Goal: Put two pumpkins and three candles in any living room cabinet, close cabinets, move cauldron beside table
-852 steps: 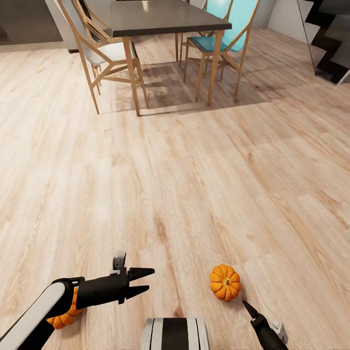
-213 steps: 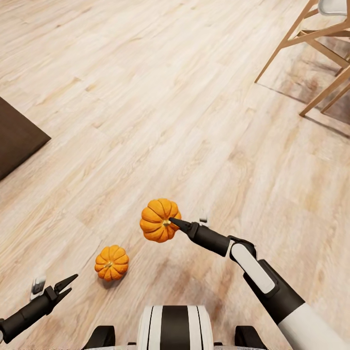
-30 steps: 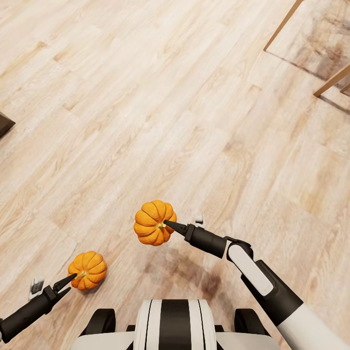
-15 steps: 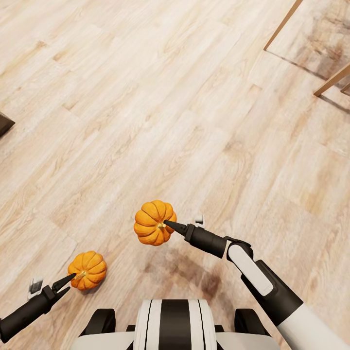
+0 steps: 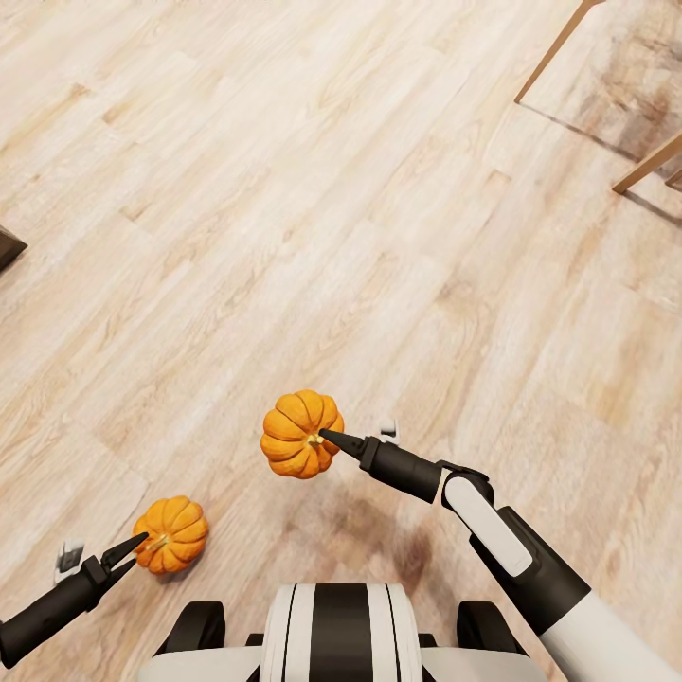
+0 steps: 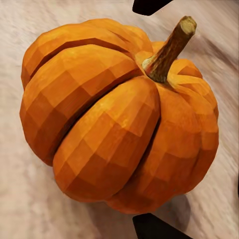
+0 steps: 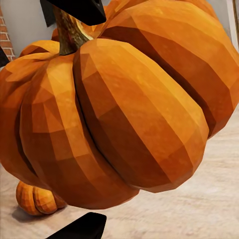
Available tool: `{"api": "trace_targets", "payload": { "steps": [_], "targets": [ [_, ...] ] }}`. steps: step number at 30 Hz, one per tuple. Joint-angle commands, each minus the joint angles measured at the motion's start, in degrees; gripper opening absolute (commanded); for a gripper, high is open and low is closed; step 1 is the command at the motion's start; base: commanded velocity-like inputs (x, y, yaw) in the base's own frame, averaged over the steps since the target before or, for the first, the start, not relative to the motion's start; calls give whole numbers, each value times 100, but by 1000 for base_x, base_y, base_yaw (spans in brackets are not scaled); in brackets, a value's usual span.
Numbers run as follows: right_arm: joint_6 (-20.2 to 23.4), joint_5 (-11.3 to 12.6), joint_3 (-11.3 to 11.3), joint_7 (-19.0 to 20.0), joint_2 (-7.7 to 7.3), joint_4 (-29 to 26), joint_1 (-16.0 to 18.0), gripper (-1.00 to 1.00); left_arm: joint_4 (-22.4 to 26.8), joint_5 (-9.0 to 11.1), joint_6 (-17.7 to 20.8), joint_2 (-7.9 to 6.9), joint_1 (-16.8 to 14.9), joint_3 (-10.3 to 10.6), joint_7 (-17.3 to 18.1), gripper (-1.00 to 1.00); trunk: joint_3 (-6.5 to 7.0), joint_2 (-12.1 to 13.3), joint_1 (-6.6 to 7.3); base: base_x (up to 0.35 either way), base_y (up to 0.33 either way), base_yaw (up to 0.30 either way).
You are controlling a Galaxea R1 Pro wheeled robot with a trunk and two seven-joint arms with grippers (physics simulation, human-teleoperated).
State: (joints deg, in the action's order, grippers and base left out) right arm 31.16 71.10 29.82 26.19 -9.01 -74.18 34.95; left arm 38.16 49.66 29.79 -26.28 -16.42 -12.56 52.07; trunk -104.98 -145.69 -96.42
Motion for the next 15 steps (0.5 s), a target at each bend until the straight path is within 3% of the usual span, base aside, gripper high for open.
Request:
{"api": "trace_targets", "payload": {
  "steps": [1, 15],
  "targets": [
    [21, 44, 7, 0, -4, 0, 3, -100, -2, 35, 47, -1, -1, -1, 5, 100, -2, -1, 1, 3, 8, 0],
    [21, 44, 7, 0, -4, 0, 3, -100, -35, 34, 51, 0, -1, -1, -28, 100, -2, -6, -10, 0, 30, 0]
  ]
}}
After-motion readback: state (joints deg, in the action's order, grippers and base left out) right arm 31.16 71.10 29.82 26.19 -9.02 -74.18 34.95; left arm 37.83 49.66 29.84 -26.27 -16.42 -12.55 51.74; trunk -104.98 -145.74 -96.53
